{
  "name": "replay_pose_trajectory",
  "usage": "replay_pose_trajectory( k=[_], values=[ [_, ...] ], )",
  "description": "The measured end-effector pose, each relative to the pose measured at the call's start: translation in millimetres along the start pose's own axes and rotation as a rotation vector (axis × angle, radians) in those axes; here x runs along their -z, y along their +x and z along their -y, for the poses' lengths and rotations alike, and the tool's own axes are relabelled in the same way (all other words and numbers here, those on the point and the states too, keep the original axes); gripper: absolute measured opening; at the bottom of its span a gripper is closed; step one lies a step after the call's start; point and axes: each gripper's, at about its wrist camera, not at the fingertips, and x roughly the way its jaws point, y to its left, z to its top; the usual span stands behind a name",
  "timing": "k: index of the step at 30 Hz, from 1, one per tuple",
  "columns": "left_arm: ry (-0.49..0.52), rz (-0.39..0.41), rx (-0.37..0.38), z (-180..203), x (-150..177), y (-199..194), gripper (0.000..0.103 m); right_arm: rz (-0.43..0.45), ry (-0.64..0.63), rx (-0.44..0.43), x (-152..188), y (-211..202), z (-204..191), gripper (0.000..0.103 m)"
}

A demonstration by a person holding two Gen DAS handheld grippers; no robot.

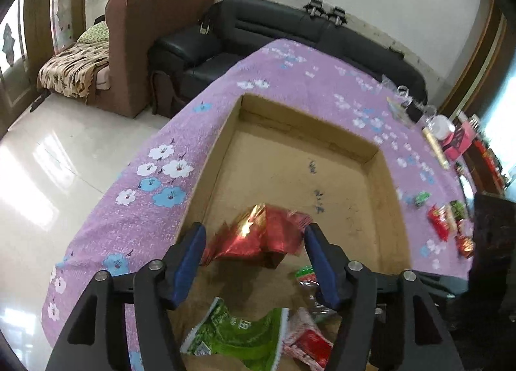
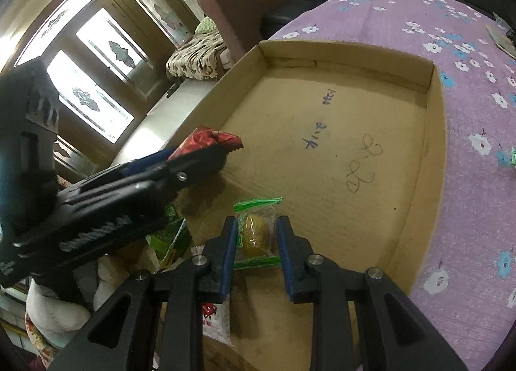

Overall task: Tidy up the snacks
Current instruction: 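Carry both packets into the cardboard box and open both grippers, then grasp the red-gold wrapper with the right gripper while the left grasps the cream cake bar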

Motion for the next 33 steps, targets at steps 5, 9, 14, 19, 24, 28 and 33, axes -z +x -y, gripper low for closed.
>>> replay_pose_trajectory(
  k=[5,9,14,19,24,28,33],
  values=[
    [-0.041,0.087,0.035,-0.6,-1.8,-31.2,0.081,0.056,-0.023,0.016,5.1,-17.8,-3.2,0.029],
    [-0.071,0.171,0.004,4.3,1.2,-59.7,0.095,0.123,-0.037,0.026,9.9,-42.2,-4.4,0.034],
    [-0.118,0.253,0.132,11.0,14.7,-87.5,0.095,0.199,-0.024,0.038,23.9,-74.5,3.0,0.04],
    [-0.137,0.24,0.21,26.2,29.2,-93.2,0.095,0.243,0.01,0.053,37.4,-96.2,19.2,0.042],
    [-0.11,0.187,0.235,43.4,40.0,-88.5,0.095,0.271,0.015,0.098,49.6,-110.7,31.2,0.043],
    [-0.098,0.181,0.243,54.4,45.7,-90.9,0.095,0.304,0.023,0.143,62.0,-128.6,46.1,0.044],
    [-0.068,0.186,0.236,65.5,50.1,-94.9,0.095,0.389,0.051,0.259,81.1,-159.5,80.1,0.059]
  ],
)
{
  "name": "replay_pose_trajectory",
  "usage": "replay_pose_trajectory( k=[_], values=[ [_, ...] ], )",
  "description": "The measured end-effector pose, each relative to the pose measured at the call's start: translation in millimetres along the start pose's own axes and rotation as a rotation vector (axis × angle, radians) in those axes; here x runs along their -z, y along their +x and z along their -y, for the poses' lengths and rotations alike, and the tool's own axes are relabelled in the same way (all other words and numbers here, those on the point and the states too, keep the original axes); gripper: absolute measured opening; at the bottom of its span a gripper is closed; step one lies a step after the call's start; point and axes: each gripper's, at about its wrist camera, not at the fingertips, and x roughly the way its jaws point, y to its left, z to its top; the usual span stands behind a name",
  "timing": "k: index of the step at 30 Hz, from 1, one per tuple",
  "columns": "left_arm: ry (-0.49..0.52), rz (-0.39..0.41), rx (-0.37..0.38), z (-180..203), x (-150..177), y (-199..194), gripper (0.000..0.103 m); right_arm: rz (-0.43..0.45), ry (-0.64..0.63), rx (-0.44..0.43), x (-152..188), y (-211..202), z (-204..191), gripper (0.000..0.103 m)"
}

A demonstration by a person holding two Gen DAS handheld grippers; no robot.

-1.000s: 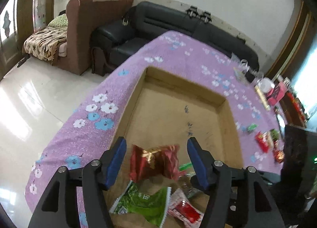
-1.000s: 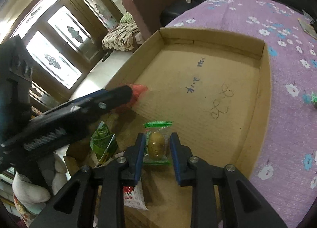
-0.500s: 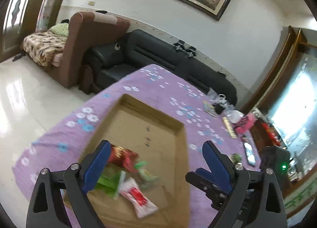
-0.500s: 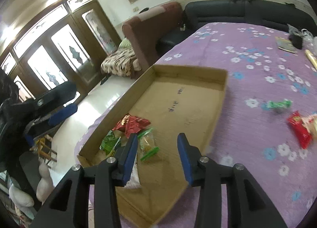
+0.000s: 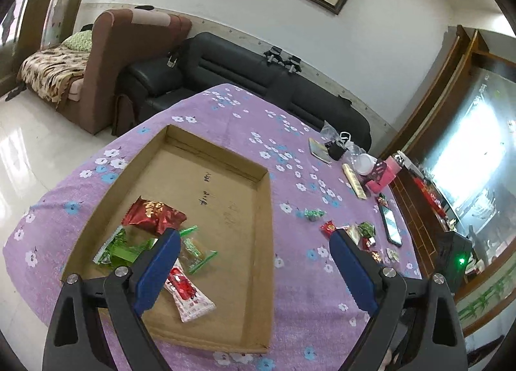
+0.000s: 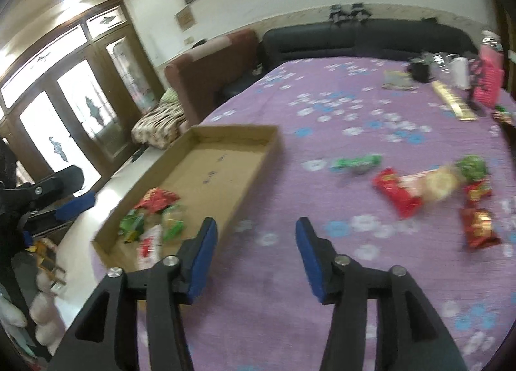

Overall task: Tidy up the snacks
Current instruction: 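Grasp the red-gold wrapper with the right gripper while the left grasps the cream cake bar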

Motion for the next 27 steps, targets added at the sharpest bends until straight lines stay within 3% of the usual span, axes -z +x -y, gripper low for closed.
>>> replay_pose_trajectory(
  k=[2,6,12,20,27],
  values=[
    [0.016,0.0,0.002,5.2,1.8,-1.4,0.095,0.04,0.031,0.058,2.9,-13.0,27.7,0.065],
    [0.044,-0.001,0.01,11.1,5.3,-0.6,0.095,0.025,0.145,0.148,2.0,-35.2,93.2,0.065],
    [0.057,-0.058,0.038,23.2,14.2,18.3,0.095,0.037,0.271,0.285,-3.5,-68.0,175.9,0.058],
    [0.088,-0.085,0.028,35.6,20.8,19.9,0.095,-0.014,0.378,0.246,-15.3,-37.9,210.4,0.057],
    [0.102,-0.11,0.018,40.5,24.2,27.6,0.095,-0.084,0.363,0.233,-2.6,-11.2,197.2,0.057]
  ],
)
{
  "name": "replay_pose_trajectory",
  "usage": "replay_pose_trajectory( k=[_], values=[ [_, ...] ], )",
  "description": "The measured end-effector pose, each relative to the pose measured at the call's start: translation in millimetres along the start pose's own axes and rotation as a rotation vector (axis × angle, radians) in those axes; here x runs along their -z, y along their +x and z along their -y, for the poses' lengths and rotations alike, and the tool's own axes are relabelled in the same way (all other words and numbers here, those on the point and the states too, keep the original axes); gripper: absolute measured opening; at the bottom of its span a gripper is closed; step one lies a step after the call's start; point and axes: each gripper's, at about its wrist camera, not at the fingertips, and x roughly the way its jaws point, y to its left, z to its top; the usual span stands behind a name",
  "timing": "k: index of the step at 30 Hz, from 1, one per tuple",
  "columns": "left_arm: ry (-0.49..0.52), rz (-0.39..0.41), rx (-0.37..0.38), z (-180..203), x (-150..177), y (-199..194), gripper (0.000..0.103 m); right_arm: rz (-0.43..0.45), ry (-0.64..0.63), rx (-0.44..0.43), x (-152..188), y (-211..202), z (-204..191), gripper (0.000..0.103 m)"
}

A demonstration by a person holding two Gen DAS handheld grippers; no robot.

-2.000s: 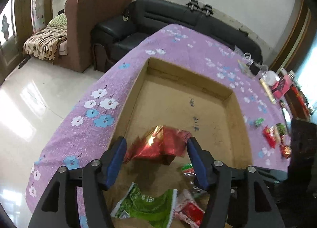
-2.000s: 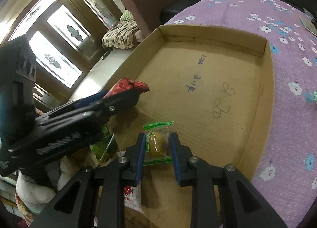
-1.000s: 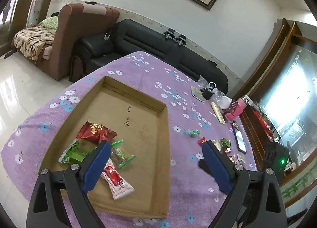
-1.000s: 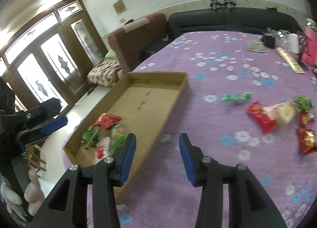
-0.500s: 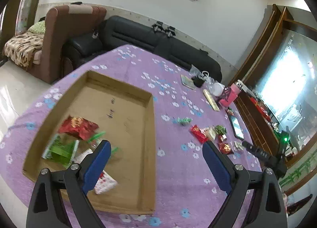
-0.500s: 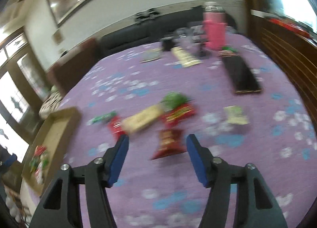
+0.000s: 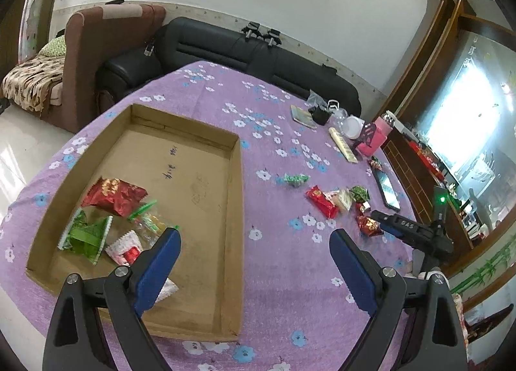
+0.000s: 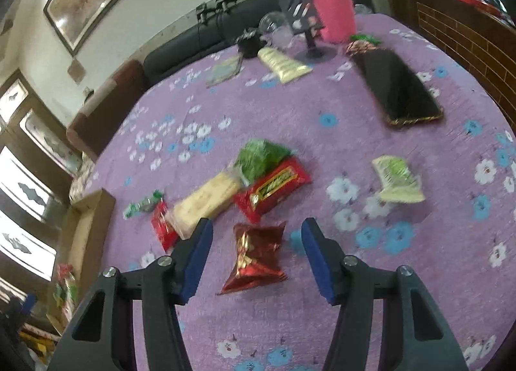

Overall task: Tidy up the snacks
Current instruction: 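Grasp the red-gold wrapper with the right gripper while the left grasps the cream cake bar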

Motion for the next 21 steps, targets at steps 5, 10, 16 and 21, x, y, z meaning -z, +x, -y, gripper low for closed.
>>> replay_pose_trajectory(
  k=[5,10,16,21],
  values=[
    [0.095,-0.031,0.007,29.1,-2.2,11.5,0.095,-0.017,-0.054,0.036,8.8,14.7,-9.3,0.056],
    [0.215,-0.084,0.023,69.5,-11.3,34.3,0.095,-0.009,-0.078,0.048,11.7,20.6,-9.6,0.032],
    [0.365,-0.165,0.065,126.3,-23.6,91.7,0.089,0.019,-0.037,-0.006,13.4,14.5,2.3,0.031],
    [0.481,-0.266,0.063,172.5,-31.3,163.1,0.077,0.028,0.025,-0.08,11.0,6.4,15.2,0.031]
  ],
)
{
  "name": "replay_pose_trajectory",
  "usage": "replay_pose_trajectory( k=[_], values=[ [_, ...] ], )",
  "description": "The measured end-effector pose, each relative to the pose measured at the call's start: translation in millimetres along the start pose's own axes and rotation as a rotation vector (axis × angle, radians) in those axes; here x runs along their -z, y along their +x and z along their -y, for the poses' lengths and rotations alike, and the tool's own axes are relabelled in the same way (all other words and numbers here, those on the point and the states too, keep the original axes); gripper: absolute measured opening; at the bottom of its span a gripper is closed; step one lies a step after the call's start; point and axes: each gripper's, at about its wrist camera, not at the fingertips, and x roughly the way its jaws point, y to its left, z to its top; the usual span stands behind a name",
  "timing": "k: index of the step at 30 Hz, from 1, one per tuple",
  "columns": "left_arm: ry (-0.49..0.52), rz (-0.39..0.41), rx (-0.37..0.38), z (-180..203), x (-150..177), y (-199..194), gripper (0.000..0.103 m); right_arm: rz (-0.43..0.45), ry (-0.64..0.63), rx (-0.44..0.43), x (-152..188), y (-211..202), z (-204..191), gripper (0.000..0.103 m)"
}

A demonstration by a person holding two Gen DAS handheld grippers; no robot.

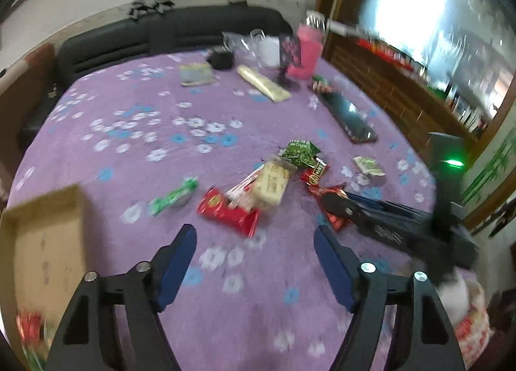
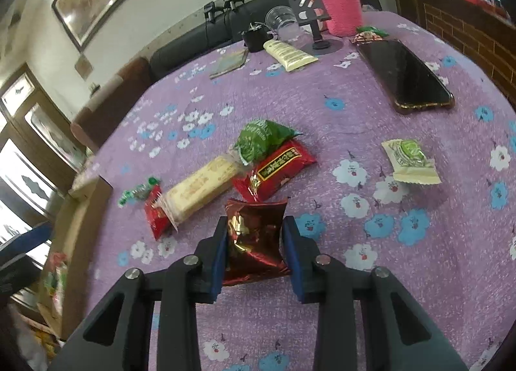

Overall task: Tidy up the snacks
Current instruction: 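Grasp the red-gold wrapper with the right gripper while the left grasps the cream cake bar, then carry both packets over the cardboard box and open both grippers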

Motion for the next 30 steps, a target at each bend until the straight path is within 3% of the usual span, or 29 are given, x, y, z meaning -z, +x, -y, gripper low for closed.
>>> replay_pose_trajectory(
  k=[3,8,12,15,21,30],
  values=[
    [0.045,-0.037,0.008,11.0,-17.1,31.0,0.077,-0.012,0.022,-0.019,-0.5,-0.3,3.3,0.031],
    [0.178,-0.09,-0.047,32.8,-30.5,76.7,0.076,0.01,0.057,-0.026,-3.5,-9.2,8.7,0.031],
    [0.239,-0.135,-0.083,38.9,-31.6,98.8,0.063,0.058,0.084,-0.029,-6.2,-22.3,14.6,0.031],
    [0.251,-0.148,-0.111,37.7,-31.4,109.4,0.039,0.087,0.101,-0.027,-7.6,-29.3,17.8,0.031],
    [0.182,-0.098,-0.086,30.7,-31.1,96.4,0.035,0.088,0.113,-0.024,-7.9,-29.0,20.5,0.031],
    [0.038,0.054,-0.001,8.7,-15.0,21.4,0.035,0.1,0.093,-0.048,-7.7,-26.7,16.2,0.031]
  ],
)
